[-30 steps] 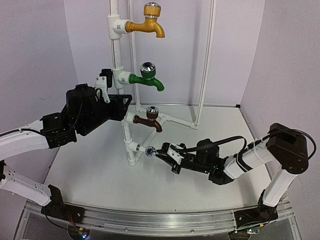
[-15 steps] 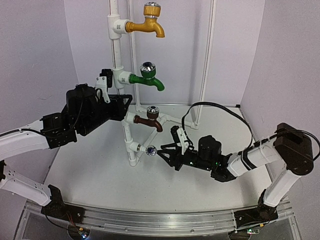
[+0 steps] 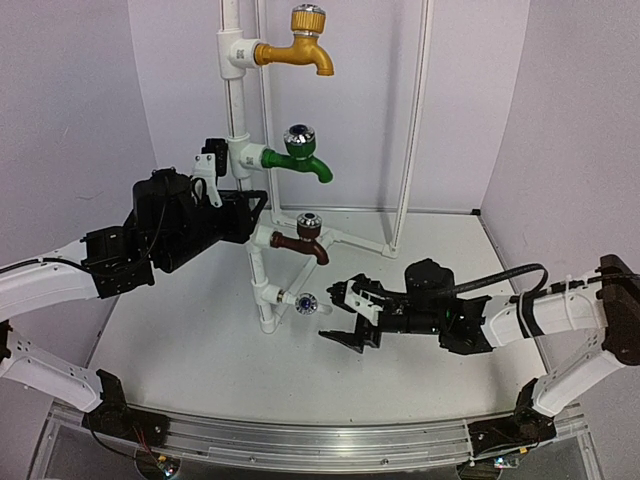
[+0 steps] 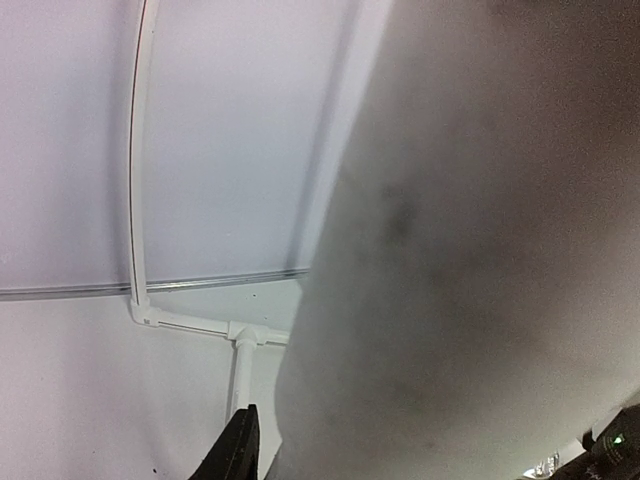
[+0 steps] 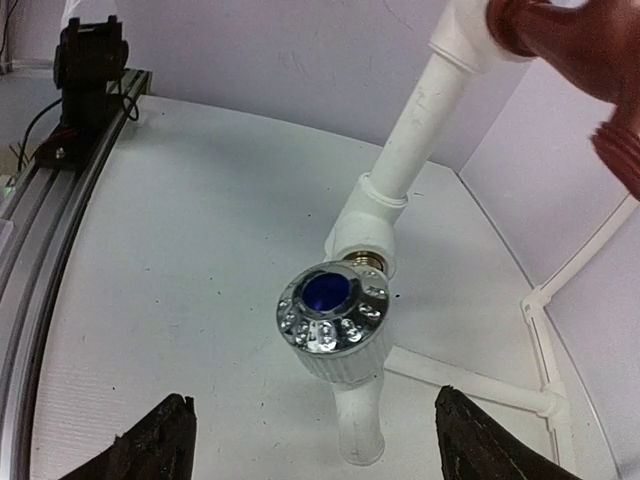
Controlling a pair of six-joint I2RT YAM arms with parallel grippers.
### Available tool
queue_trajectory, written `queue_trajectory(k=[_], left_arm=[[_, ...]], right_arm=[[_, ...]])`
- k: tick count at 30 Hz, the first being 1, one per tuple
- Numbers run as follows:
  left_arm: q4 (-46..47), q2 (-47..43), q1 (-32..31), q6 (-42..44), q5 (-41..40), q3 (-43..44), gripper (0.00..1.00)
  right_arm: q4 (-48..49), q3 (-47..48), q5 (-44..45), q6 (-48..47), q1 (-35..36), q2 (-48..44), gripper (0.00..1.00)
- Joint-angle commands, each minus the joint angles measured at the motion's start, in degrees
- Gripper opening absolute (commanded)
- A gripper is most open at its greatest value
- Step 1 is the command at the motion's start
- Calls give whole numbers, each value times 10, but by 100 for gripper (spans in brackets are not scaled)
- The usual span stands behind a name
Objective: Install the water faucets
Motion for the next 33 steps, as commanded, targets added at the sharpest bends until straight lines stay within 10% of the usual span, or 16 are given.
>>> queue_trajectory(k=[1, 33], left_arm=[[-72, 15, -19, -170, 101, -13, 0], [-71, 15, -19, -180, 116, -14, 0]], right_arm=[[1, 42, -28, -62, 4, 30, 82], [310, 44, 56, 393, 7, 189, 8]])
